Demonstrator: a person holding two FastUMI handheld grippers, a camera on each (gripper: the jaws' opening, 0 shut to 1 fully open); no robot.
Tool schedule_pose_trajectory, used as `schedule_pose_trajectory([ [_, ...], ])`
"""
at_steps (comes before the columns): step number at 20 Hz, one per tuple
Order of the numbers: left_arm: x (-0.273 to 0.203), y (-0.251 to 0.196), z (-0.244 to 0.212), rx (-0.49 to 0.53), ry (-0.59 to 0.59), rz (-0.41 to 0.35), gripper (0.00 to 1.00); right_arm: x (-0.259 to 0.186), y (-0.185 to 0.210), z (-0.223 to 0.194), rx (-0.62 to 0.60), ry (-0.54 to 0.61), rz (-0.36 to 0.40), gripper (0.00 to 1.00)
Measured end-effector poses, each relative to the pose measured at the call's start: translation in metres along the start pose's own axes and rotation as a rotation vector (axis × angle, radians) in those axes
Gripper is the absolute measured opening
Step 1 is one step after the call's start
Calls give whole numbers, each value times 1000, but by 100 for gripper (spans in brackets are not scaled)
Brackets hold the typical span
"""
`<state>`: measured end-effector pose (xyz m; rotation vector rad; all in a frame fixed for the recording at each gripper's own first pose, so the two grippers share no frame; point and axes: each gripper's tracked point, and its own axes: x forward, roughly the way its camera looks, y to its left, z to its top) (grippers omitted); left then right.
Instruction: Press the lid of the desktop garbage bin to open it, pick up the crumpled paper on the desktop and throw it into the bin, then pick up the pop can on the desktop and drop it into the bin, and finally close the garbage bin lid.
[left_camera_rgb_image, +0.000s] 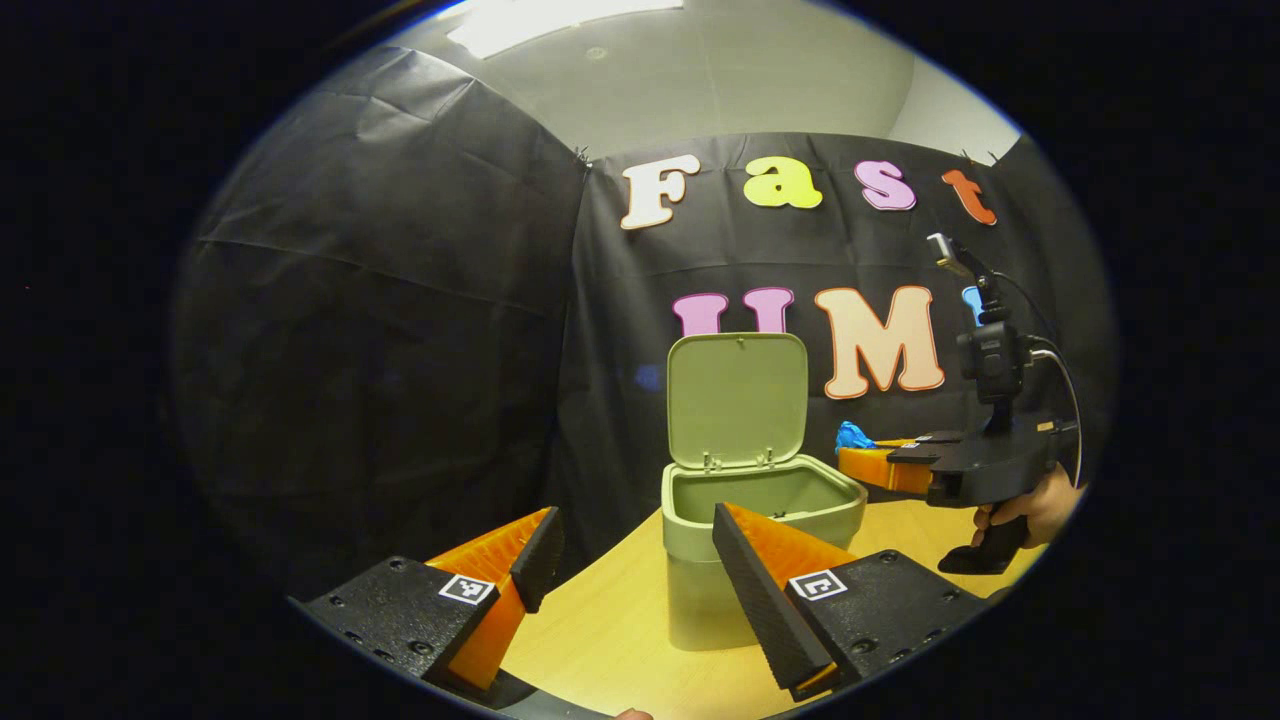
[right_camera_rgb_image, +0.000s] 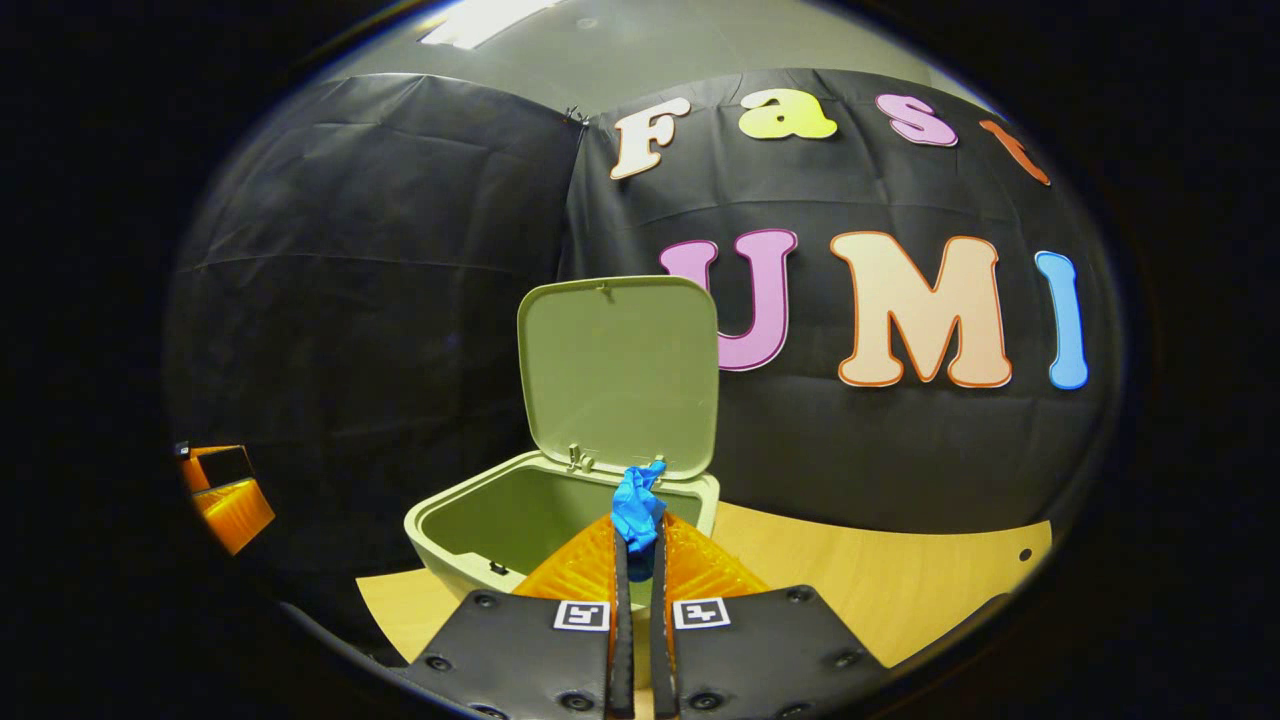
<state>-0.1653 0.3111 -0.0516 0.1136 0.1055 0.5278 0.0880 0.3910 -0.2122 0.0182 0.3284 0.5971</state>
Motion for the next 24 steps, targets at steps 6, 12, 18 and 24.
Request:
schedule_pose_trajectory([
  [6, 7, -1, 0, 4, -3, -14, 92, 12, 6, -5, 21, -12, -19, 96],
  [12, 16, -44, 2, -4, -13, -86, 92, -20, -37, 19, -1, -83, -92, 98],
  [18, 25, -97, 10, -14, -30, -170, 91, -71, -100, 38, -29, -129, -191, 98],
  [24, 26, -162, 11, -23, -41, -272, 91, -131, -181, 45, -46, -141, -328, 100],
])
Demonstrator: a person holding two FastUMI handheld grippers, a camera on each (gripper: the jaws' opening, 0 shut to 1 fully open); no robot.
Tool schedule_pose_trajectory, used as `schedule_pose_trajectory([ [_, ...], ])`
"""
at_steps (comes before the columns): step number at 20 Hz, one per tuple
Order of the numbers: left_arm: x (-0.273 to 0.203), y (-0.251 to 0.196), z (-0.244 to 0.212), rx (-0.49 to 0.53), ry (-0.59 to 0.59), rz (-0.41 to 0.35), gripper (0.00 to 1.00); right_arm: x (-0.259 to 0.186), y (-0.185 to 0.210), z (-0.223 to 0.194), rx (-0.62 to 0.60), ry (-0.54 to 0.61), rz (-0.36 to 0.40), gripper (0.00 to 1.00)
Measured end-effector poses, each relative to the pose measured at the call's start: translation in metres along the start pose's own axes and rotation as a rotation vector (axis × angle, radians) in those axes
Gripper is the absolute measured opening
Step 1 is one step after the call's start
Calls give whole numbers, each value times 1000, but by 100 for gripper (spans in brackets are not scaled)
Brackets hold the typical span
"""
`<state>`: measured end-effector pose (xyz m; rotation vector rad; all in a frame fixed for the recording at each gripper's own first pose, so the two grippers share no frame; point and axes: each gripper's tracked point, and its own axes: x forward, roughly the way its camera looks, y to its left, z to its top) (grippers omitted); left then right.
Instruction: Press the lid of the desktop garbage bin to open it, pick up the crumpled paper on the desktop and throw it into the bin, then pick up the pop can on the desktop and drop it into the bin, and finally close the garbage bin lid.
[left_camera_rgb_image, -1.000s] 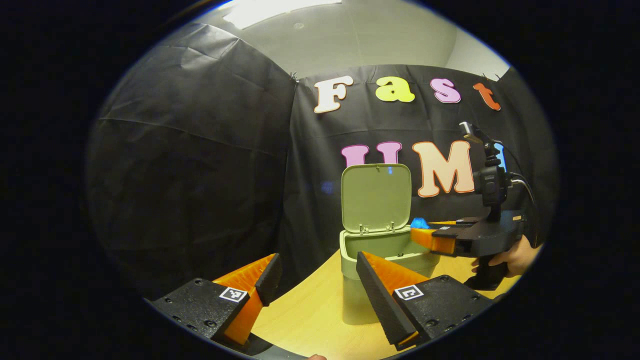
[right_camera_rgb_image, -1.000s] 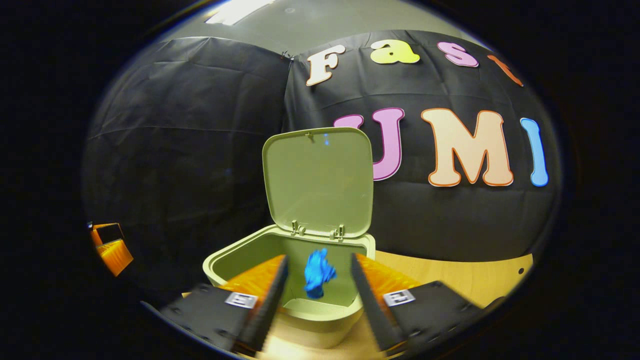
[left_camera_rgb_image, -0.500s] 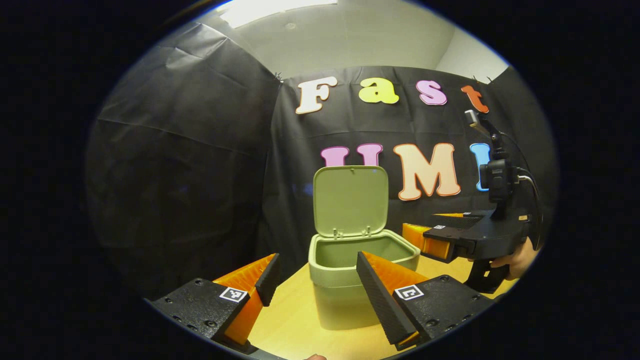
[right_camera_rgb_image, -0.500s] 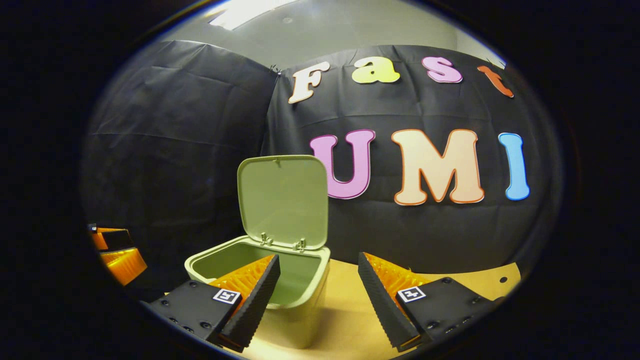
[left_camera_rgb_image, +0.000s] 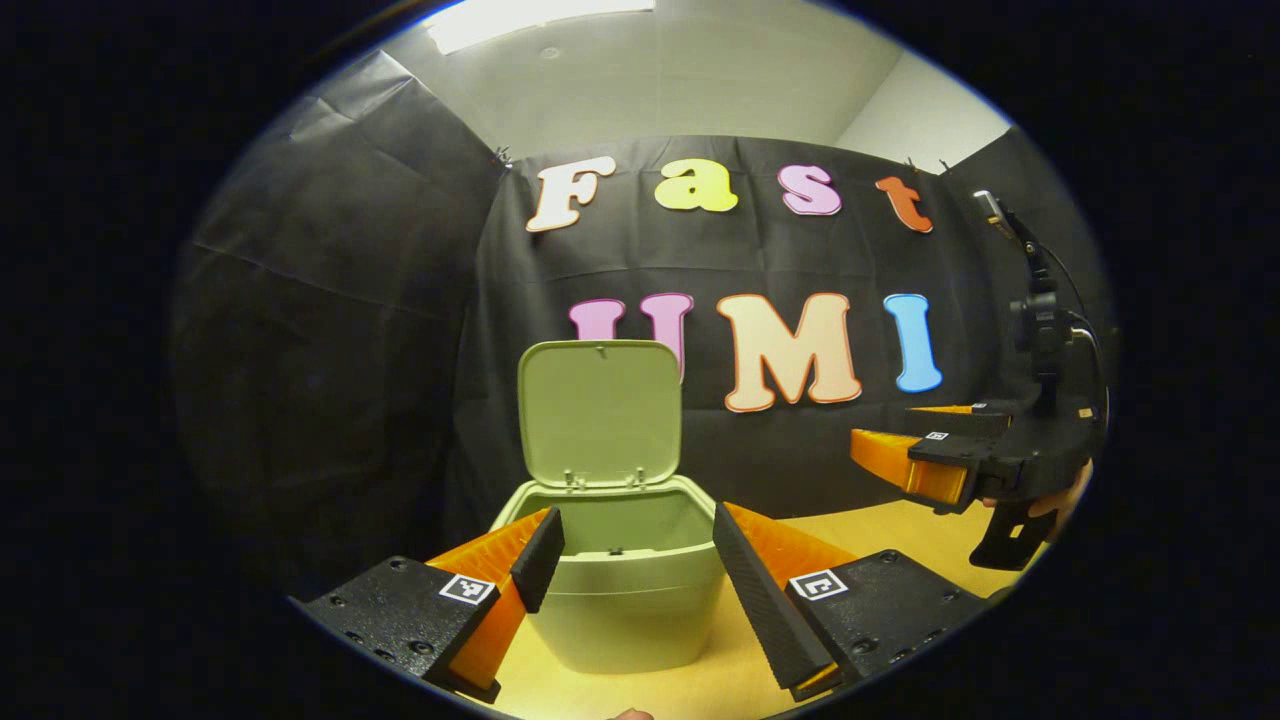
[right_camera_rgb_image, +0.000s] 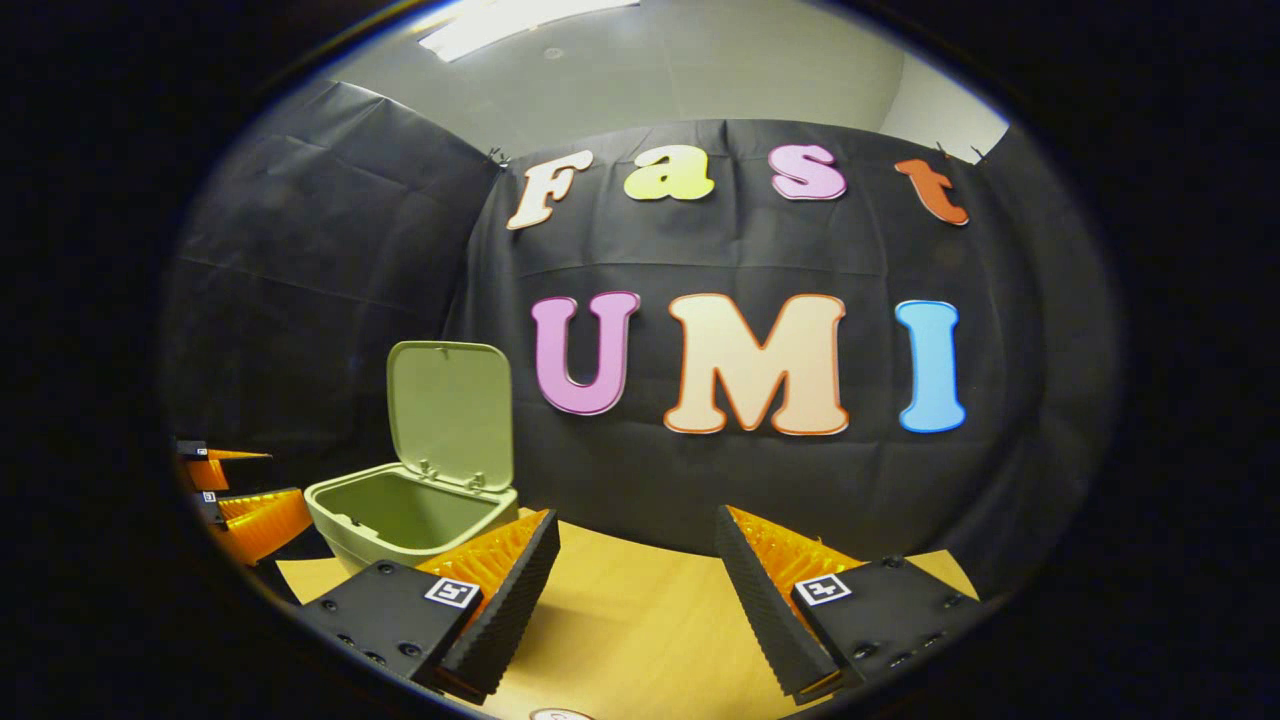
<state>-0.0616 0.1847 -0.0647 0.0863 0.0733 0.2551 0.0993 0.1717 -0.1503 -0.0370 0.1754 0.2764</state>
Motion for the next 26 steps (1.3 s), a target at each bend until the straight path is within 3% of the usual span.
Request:
schedule_pose_trajectory([
  [9, 9, -93, -20, 4, 40, -164, 91, -51, -104, 0, 10, 12, -158, 98],
  [17, 6, -165, -73, -1, 144, -275, 91, -97, -177, -26, -21, 85, -280, 100],
  [21, 5, -189, -117, -12, 226, -285, 92, -122, -209, -47, -43, 146, -329, 98],
  [26, -2, -197, -174, 7, 328, -241, 92, -145, -236, -64, -51, 202, -362, 98],
])
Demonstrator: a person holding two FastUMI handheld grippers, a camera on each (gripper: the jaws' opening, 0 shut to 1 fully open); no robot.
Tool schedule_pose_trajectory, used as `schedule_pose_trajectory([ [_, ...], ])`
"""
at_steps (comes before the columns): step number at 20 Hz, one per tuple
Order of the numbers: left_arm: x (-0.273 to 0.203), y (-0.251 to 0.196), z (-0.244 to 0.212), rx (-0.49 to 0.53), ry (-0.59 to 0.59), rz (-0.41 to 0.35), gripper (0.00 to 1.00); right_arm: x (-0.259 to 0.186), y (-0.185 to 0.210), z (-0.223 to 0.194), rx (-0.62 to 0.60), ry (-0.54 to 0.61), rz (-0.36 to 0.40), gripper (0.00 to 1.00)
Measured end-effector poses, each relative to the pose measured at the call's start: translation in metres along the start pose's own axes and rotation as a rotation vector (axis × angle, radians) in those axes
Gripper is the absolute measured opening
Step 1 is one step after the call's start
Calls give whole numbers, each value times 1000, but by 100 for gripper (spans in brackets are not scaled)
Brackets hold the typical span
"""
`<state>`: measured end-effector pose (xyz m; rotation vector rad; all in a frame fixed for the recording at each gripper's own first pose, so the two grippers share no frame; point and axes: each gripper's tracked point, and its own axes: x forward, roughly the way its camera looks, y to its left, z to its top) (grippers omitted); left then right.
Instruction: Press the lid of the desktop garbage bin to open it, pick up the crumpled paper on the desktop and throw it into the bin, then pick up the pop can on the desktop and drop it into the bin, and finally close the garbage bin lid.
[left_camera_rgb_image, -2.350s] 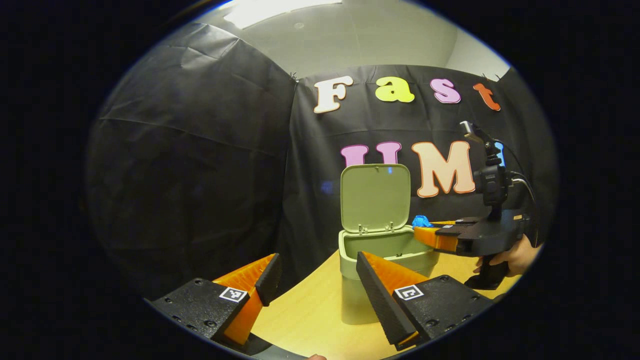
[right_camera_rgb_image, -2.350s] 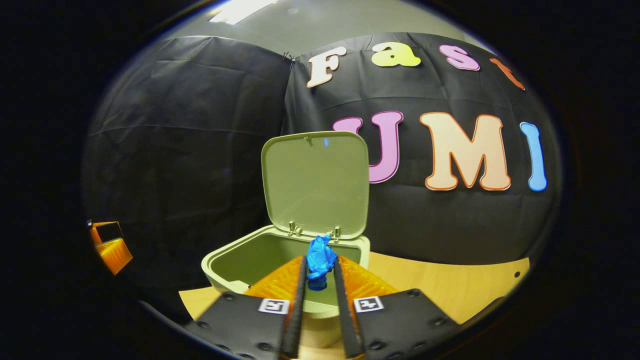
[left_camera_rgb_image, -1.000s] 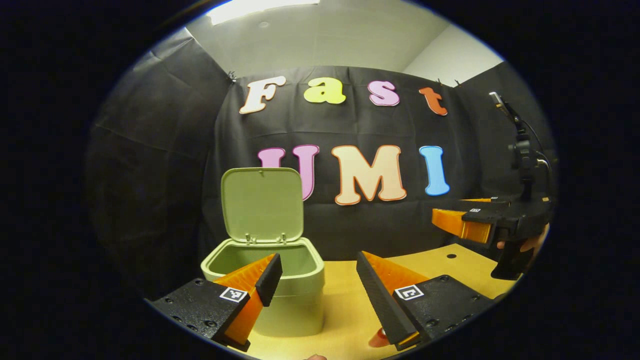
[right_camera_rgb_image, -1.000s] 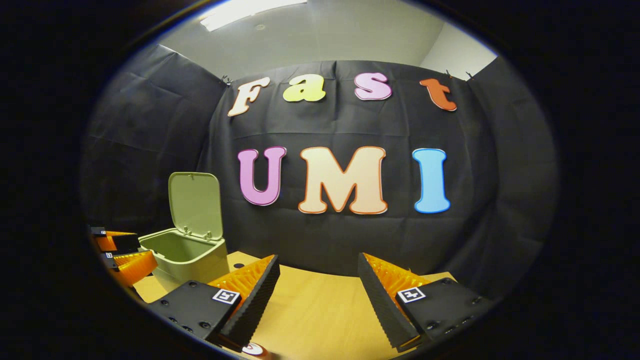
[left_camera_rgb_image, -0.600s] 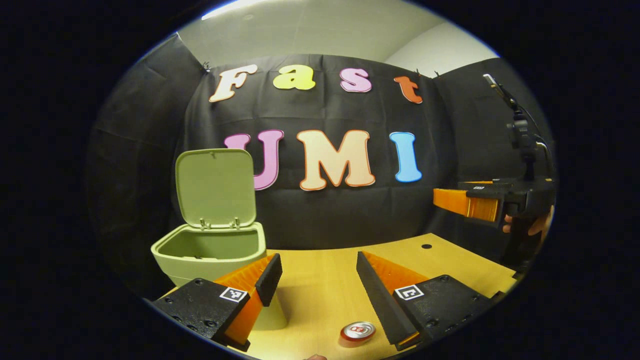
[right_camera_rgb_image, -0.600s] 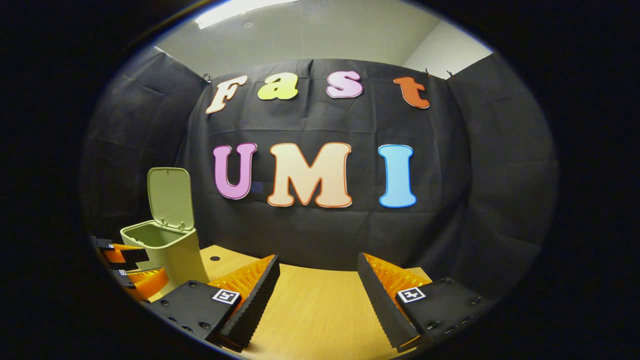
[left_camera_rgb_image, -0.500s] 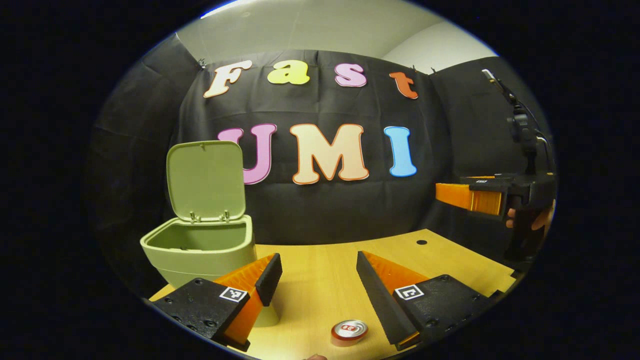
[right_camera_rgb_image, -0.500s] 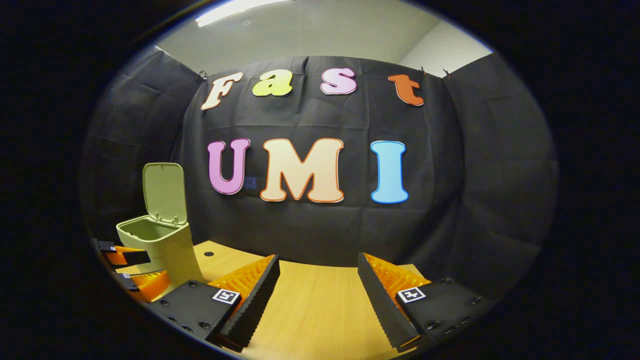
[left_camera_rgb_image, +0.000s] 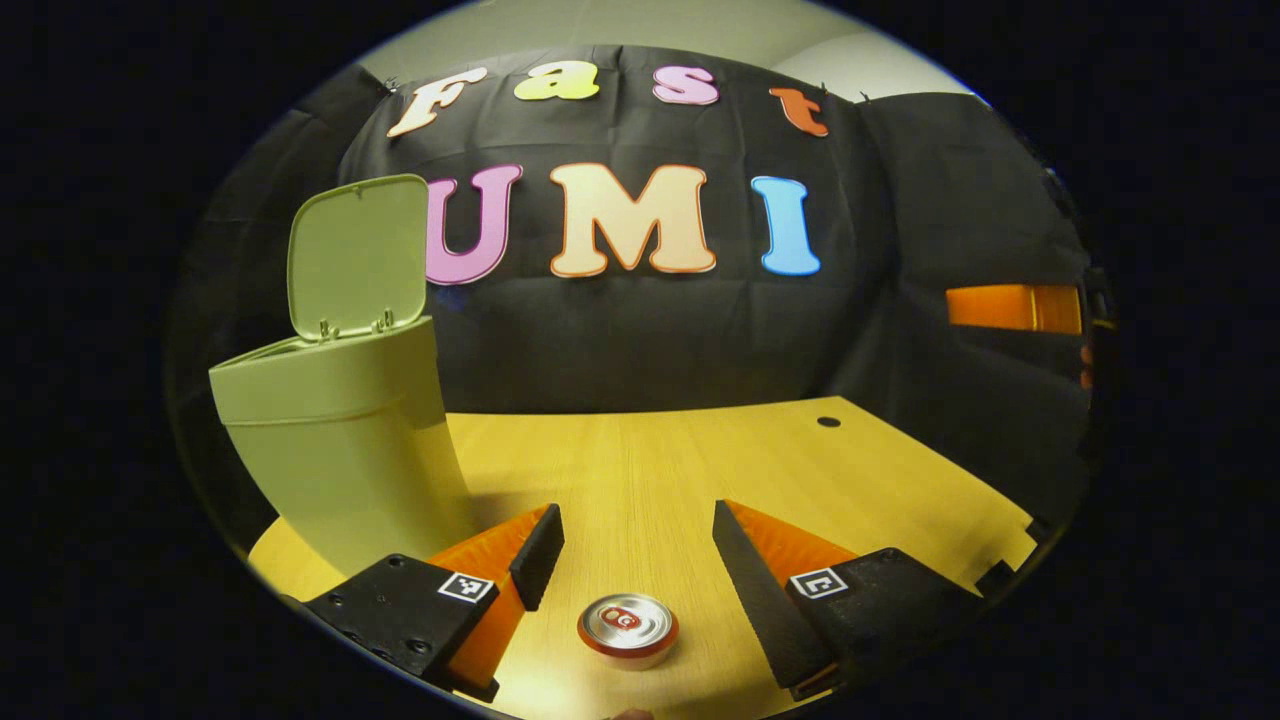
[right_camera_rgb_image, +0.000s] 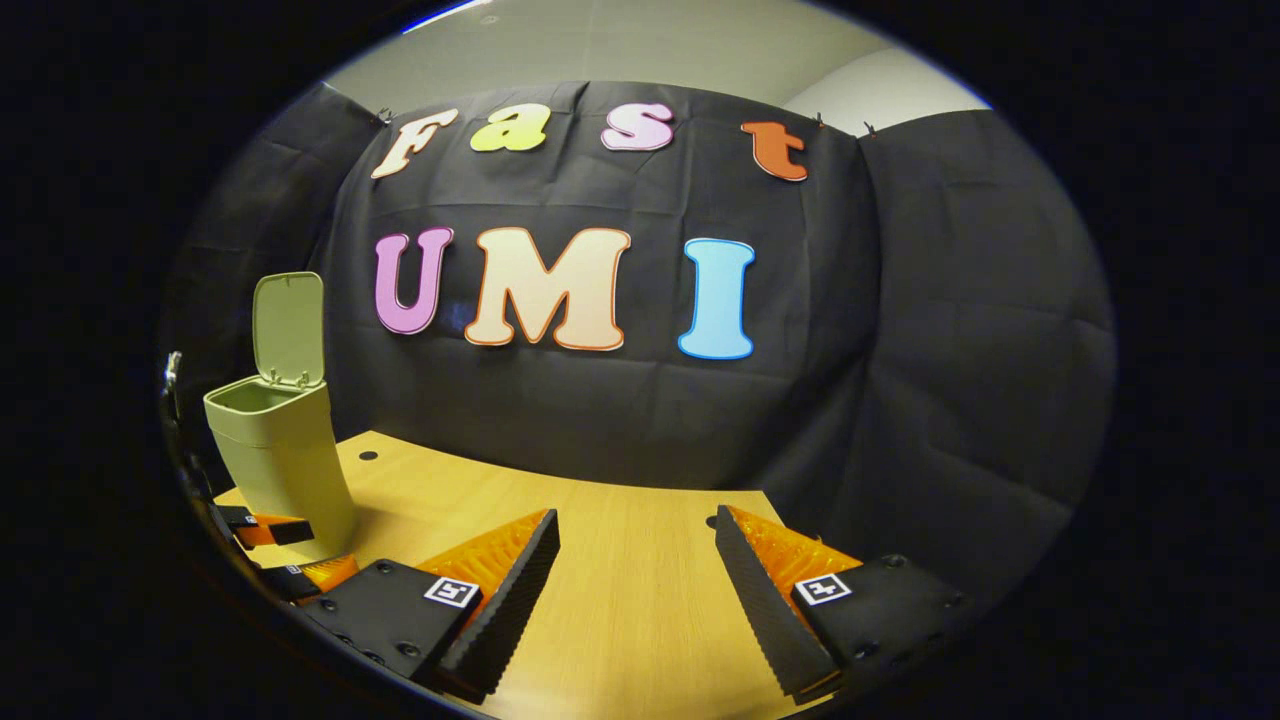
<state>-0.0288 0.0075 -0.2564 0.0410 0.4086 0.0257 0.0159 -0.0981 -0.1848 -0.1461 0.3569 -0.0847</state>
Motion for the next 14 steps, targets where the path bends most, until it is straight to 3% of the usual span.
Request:
schedule_pose_trajectory([
  [7, 8, -2, -68, 7, 128, 46, 92, -9, -12, -29, -46, 65, 9, 99],
  [14, 13, 2, -118, 31, 250, 57, 92, -13, 0, -37, -67, 79, 49, 98],
])
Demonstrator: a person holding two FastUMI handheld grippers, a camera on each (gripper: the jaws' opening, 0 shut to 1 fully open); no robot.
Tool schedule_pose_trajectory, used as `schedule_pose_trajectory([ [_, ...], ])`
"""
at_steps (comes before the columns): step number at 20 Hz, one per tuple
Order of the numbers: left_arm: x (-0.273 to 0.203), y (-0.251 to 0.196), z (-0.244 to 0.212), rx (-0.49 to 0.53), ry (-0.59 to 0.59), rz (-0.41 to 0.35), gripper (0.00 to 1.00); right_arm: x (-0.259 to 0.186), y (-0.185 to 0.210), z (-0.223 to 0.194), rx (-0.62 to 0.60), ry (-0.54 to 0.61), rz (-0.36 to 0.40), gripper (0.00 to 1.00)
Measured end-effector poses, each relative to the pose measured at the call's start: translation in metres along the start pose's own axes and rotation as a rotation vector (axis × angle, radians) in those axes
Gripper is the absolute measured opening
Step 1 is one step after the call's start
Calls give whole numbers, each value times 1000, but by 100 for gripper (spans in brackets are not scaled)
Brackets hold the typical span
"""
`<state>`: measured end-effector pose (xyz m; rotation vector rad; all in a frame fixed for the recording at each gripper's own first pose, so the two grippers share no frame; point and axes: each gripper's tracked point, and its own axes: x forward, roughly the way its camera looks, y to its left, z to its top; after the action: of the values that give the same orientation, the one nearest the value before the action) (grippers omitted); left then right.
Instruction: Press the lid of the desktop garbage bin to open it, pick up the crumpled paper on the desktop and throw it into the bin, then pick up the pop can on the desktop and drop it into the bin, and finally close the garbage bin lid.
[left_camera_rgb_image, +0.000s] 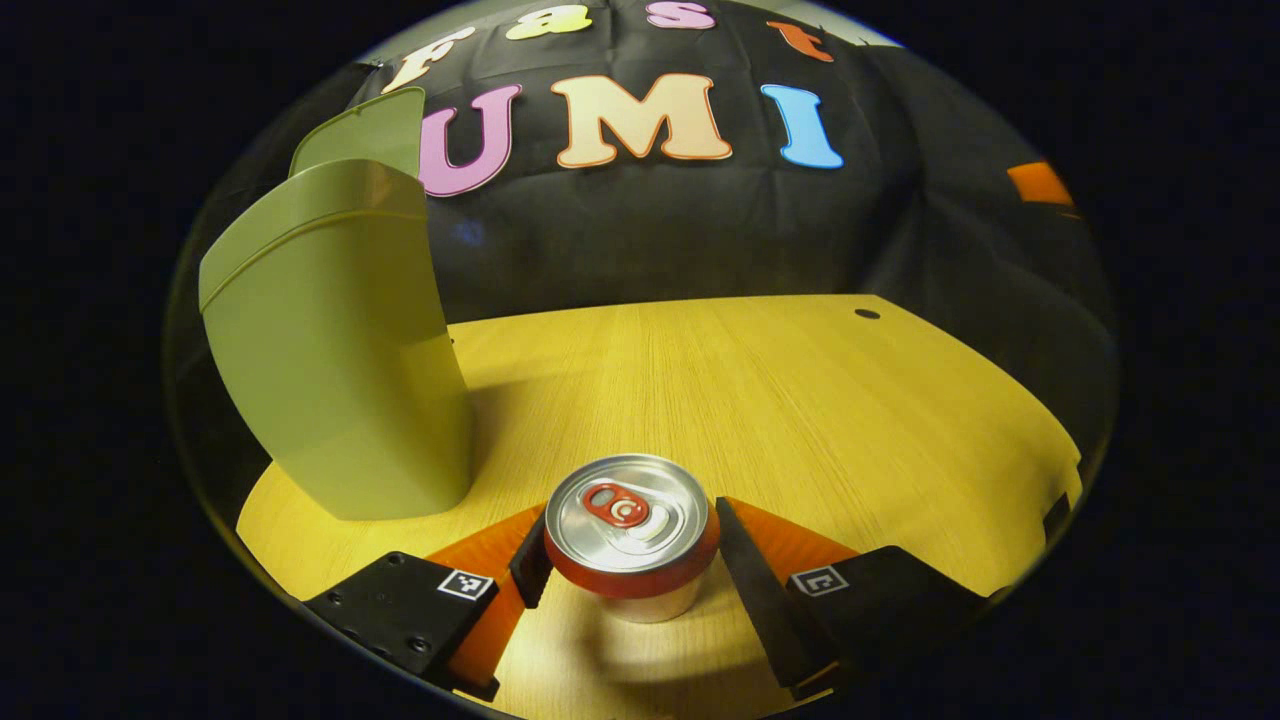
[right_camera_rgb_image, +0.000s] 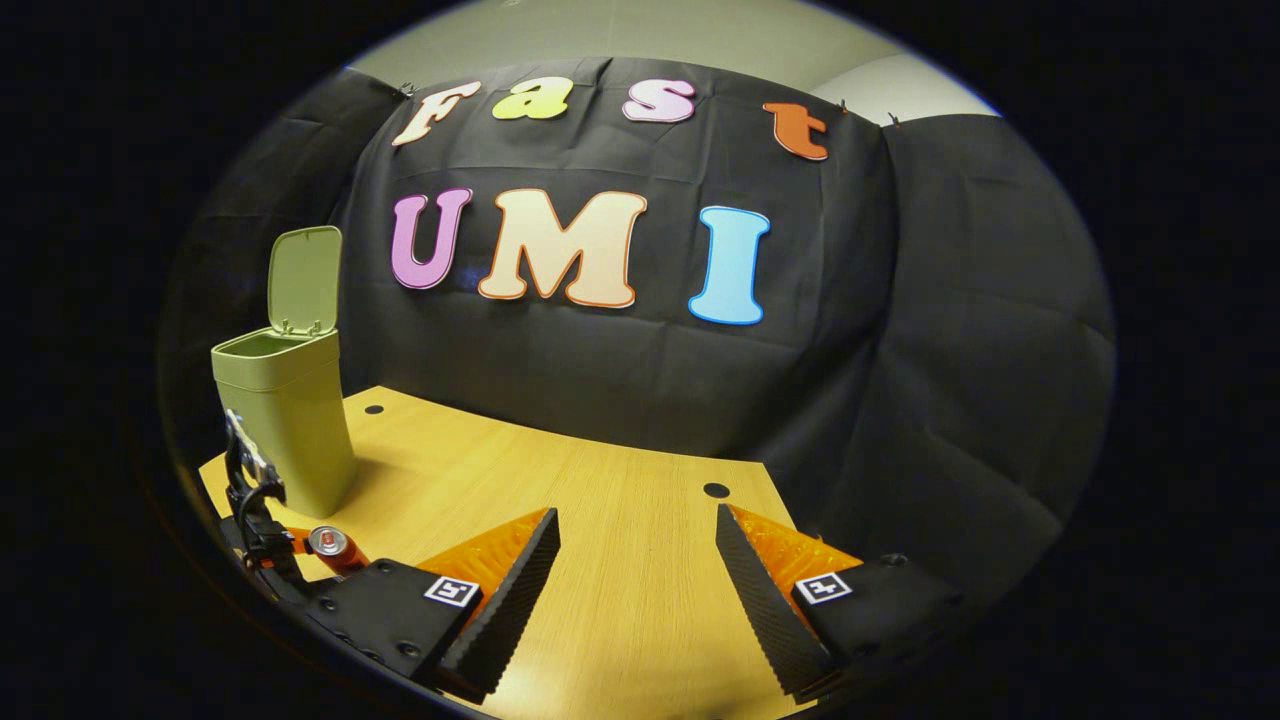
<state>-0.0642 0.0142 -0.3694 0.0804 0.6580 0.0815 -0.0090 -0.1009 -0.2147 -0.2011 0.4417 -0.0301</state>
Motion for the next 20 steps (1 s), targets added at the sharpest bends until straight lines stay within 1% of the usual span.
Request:
schedule_pose_trajectory([
  [1, -1, 1, 5, 0, -15, -3, 83, 0, 1, 0, -5, -2, 3, 98],
  [2, -2, 0, 6, 1, -12, -7, 79, -1, 3, 2, -8, -4, 6, 98],
  [3, -3, 1, 12, 6, -16, -7, 77, 0, 4, 3, -7, -6, 11, 98],
  [5, -7, 6, 36, 9, -60, -5, 77, 0, 7, 6, 1, -13, 17, 98],
  [10, -10, 18, 112, 11, -175, -5, 77, -2, 19, 10, 28, -28, 35, 98],
  [13, -12, 25, 156, 22, -251, -6, 77, -3, 26, 6, 51, -25, 43, 99],
  [17, -14, 38, 203, 43, -329, 4, 76, -4, 32, 4, 65, -25, 50, 98],
  [20, -14, 52, 234, 42, -375, 27, 76, -5, 36, 4, 74, -26, 54, 99],
])
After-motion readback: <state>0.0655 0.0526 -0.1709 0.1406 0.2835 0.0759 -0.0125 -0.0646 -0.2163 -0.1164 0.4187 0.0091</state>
